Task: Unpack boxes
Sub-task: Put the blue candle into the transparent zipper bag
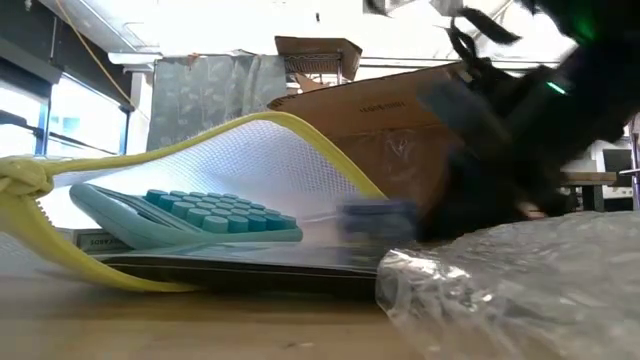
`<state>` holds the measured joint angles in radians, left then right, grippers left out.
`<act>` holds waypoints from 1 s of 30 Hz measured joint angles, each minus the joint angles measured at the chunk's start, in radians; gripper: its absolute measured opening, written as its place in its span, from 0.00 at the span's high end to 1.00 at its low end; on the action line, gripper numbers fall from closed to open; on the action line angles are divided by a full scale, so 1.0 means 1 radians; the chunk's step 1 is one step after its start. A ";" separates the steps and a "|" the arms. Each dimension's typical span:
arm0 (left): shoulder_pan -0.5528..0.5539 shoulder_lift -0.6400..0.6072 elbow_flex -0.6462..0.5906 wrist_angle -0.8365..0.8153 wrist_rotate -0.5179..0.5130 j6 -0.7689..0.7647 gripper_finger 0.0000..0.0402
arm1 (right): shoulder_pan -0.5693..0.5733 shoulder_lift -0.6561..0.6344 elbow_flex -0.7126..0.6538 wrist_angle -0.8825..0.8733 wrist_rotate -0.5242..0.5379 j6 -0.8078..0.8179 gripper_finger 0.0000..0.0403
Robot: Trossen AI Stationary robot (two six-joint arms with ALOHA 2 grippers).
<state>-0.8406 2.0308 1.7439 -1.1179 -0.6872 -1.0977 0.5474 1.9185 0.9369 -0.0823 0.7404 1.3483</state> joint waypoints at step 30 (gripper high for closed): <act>-0.004 0.000 0.000 0.015 0.004 0.002 1.00 | 0.042 -0.050 0.141 -0.150 -0.417 -0.668 1.00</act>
<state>-0.8448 2.0304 1.7439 -1.1030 -0.6832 -1.0958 0.5892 1.8683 1.0781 -0.2328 0.3235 0.6800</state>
